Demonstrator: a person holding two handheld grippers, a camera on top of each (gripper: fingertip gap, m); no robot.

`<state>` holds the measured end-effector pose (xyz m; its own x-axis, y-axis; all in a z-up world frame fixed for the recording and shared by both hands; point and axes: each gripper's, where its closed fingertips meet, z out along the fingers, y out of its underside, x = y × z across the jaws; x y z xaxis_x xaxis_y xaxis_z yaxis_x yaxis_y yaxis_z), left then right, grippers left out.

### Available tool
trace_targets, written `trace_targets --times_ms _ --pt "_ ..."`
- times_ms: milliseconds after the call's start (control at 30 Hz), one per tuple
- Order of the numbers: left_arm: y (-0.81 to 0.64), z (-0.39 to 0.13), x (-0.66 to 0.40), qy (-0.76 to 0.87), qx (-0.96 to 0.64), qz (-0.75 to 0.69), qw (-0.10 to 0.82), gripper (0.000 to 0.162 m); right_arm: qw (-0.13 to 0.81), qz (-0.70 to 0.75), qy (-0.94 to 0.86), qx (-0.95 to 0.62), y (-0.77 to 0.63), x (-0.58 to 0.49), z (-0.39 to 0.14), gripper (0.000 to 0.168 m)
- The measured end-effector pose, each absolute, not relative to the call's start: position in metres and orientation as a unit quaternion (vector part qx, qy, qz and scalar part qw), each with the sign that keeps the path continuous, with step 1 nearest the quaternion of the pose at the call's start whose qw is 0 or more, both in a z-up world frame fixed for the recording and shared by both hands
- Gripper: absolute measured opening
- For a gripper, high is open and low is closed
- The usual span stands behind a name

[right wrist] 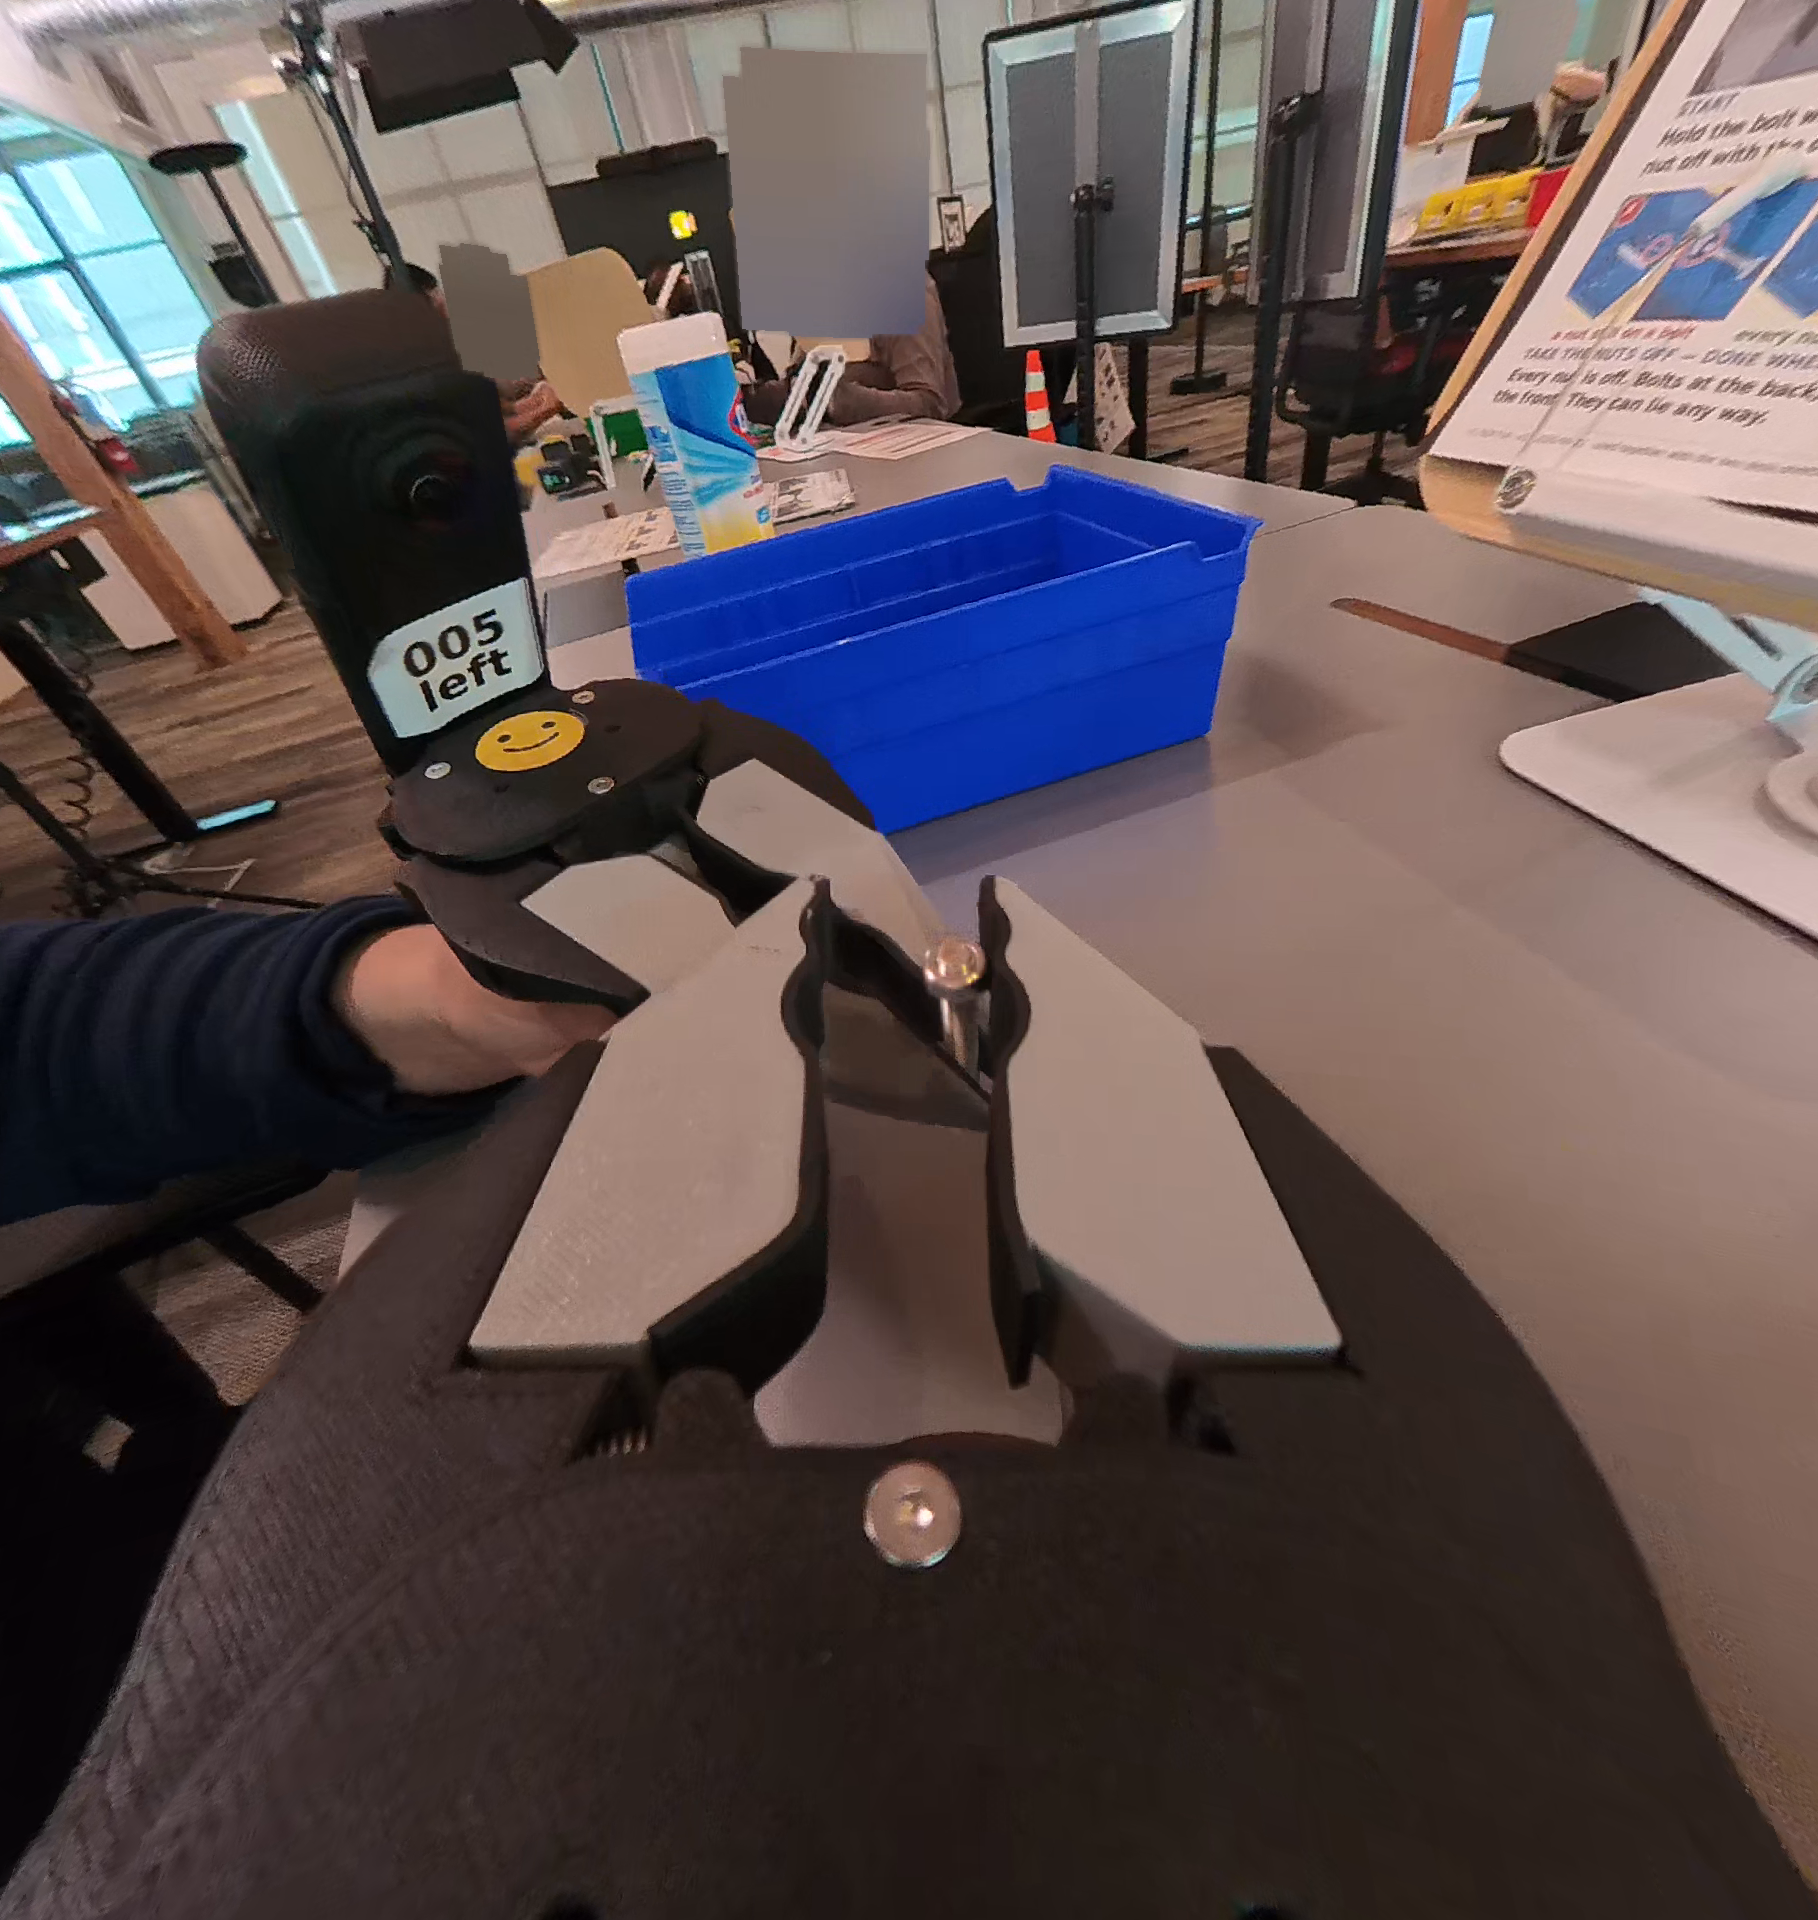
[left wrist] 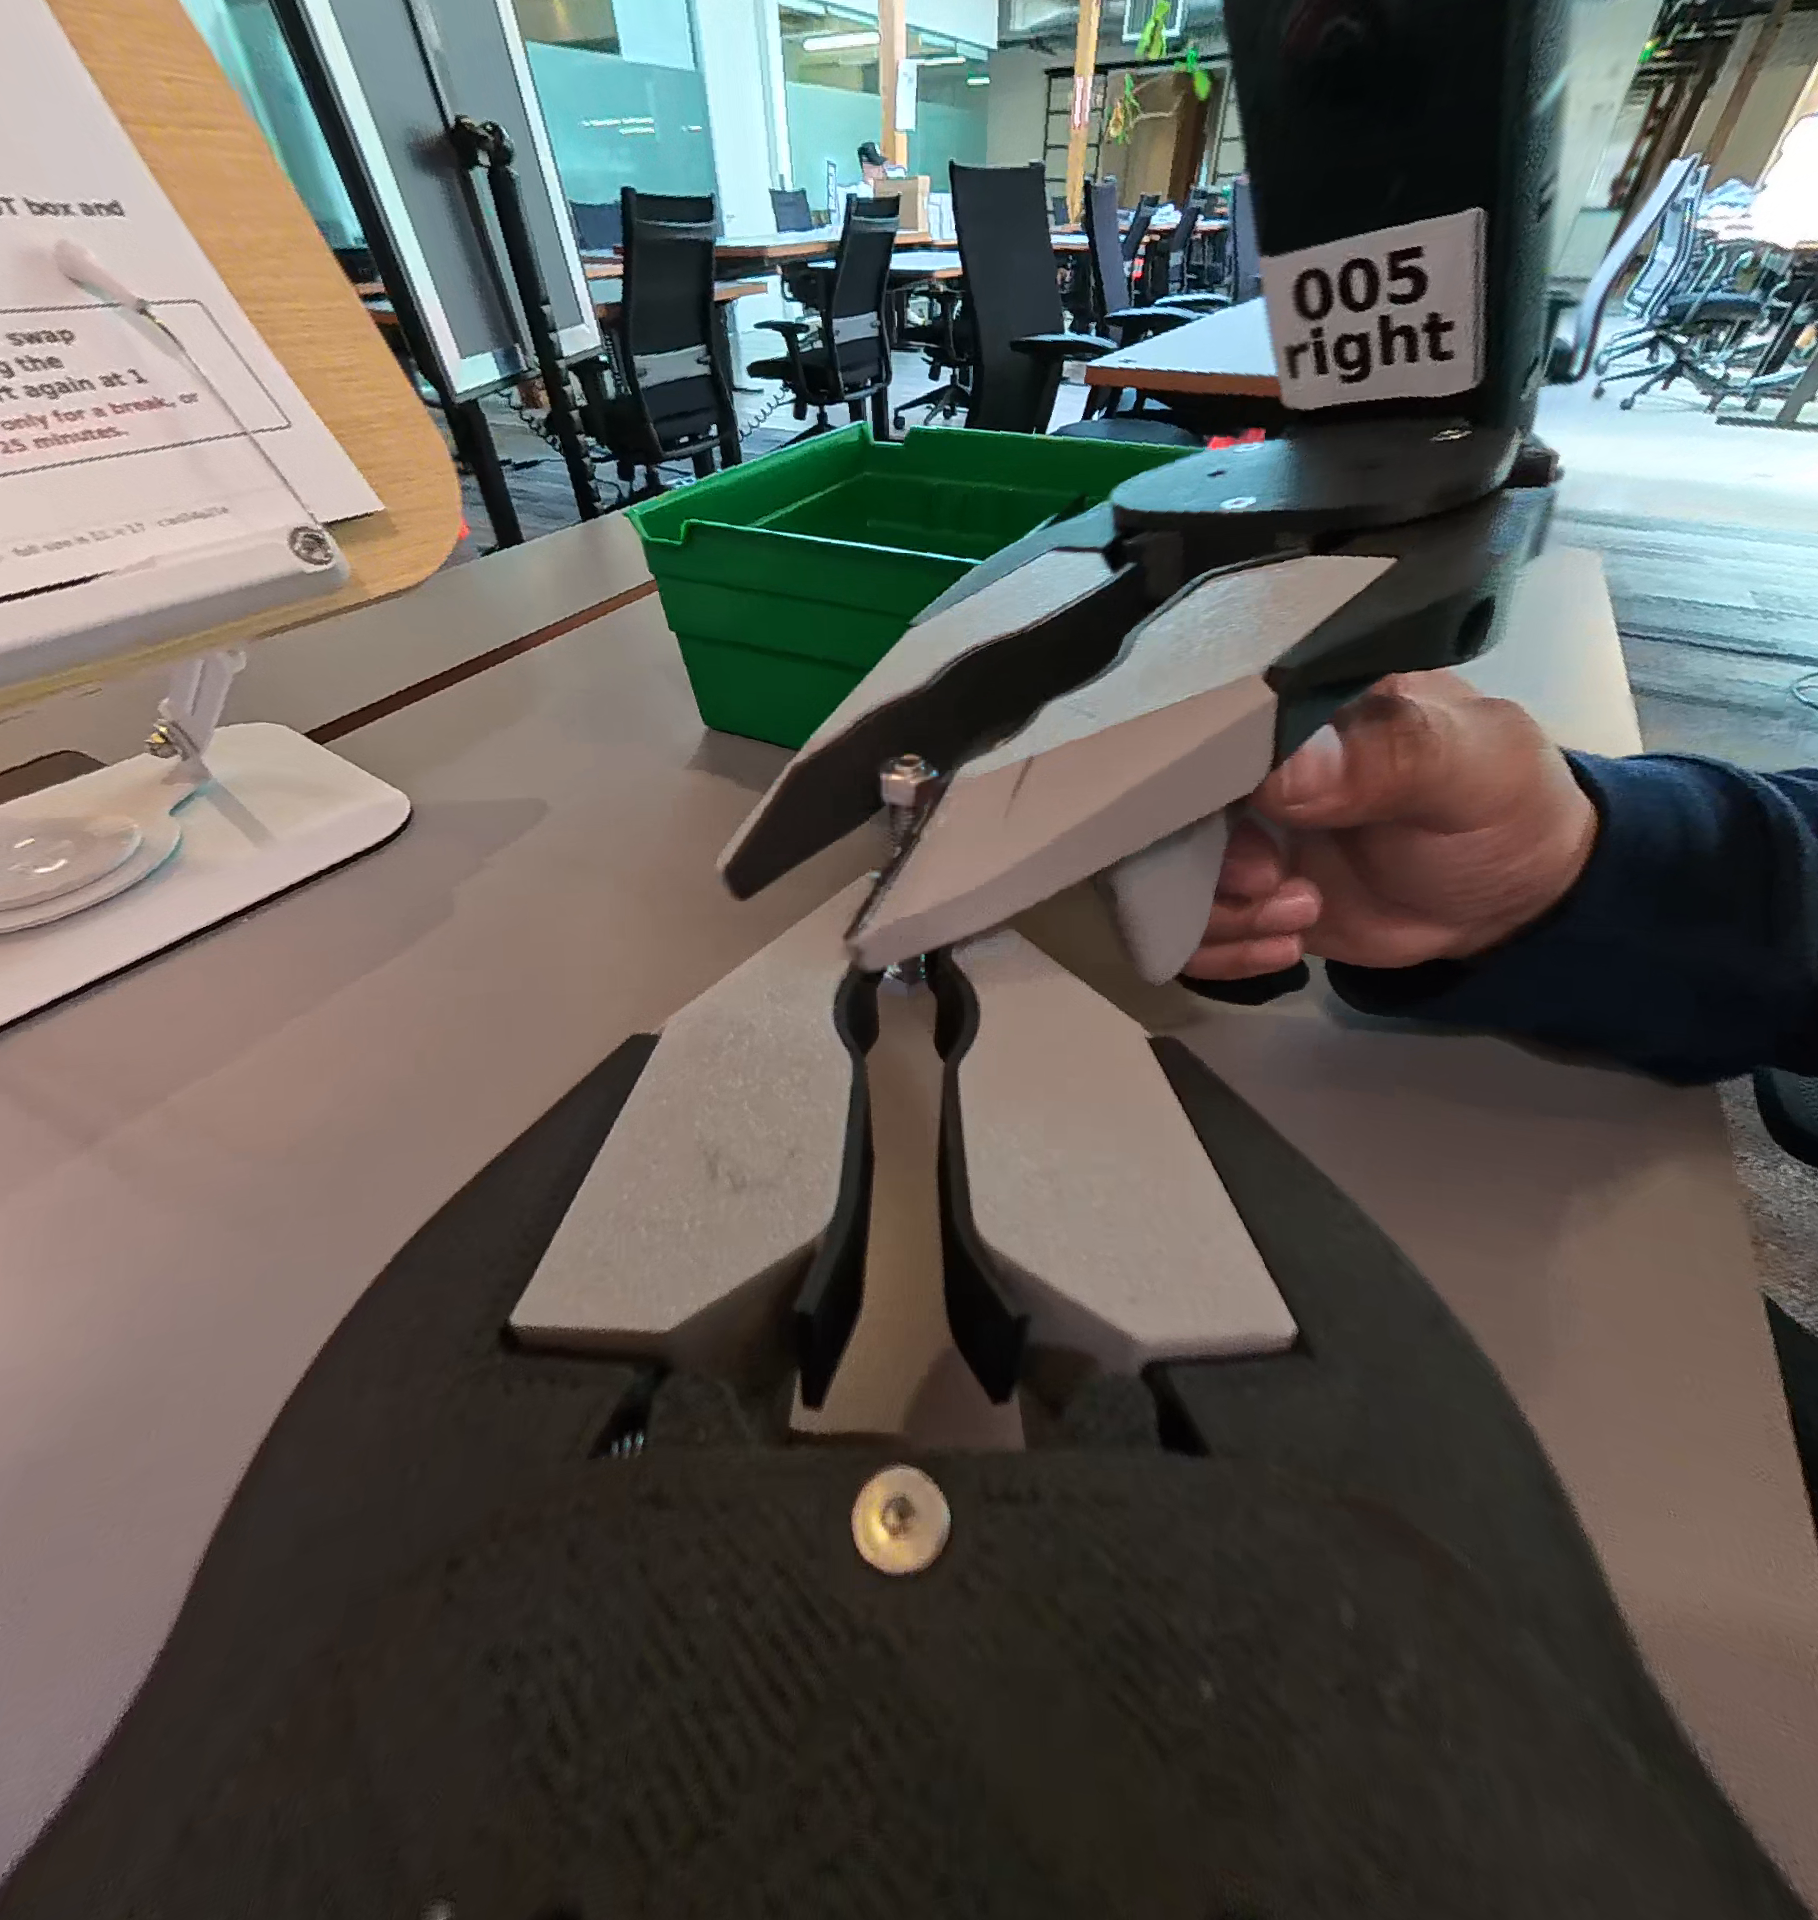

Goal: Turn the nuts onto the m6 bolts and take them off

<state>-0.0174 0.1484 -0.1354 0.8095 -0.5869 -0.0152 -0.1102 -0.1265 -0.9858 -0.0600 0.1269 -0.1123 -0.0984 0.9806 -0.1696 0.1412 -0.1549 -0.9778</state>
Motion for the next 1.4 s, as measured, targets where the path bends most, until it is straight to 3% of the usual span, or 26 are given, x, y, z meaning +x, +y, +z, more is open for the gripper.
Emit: trace_targets --times_ms 1400 --pt "0.151 -0.133 -0.030 0.228 -0.732 -0.159 0.622 0.004 0.417 0.521 -0.514 -0.539 0.133 -0.054 -0.106 0.023"
